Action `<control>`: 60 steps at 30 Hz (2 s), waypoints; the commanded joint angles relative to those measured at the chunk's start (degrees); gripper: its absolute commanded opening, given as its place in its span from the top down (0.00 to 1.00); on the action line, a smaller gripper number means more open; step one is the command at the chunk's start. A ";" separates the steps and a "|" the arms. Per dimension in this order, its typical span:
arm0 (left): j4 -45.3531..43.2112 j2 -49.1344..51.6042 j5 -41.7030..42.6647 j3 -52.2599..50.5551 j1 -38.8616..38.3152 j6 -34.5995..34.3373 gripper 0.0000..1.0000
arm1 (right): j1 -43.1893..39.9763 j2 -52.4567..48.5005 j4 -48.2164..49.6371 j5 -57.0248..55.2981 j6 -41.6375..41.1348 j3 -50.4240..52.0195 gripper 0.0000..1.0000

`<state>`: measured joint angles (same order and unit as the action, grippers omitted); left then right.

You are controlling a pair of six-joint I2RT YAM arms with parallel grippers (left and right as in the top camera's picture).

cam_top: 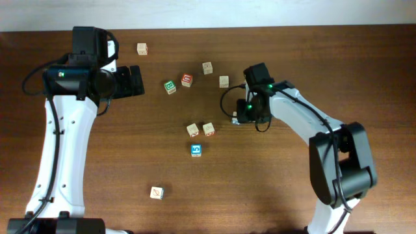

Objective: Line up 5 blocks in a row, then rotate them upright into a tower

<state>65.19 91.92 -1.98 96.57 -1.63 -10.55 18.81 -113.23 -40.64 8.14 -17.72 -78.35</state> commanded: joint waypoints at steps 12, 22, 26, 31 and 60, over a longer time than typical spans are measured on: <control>0.07 0.52 -0.63 -0.33 0.04 -0.13 0.01 | 12.24 -2.78 -7.48 1.49 -2.71 -13.68 0.42; 0.07 0.52 -0.63 -0.33 0.04 -0.13 0.01 | 15.69 -10.91 -5.66 -6.91 1.03 -13.68 0.47; 0.07 0.52 -0.63 -0.33 0.04 -0.15 0.01 | 15.67 -10.97 -5.18 -6.95 1.20 -13.70 0.64; 0.07 0.52 -0.63 -0.33 0.04 -0.13 0.01 | 15.28 -10.97 -4.76 -9.55 -2.12 -13.70 0.78; 0.07 0.52 -0.63 -0.33 0.04 -0.13 0.01 | 9.94 -10.78 -8.11 -13.31 -14.43 -17.51 0.58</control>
<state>65.19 91.92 -1.98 96.57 -1.63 -10.52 28.99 -124.05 -47.13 -5.76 -31.68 -92.16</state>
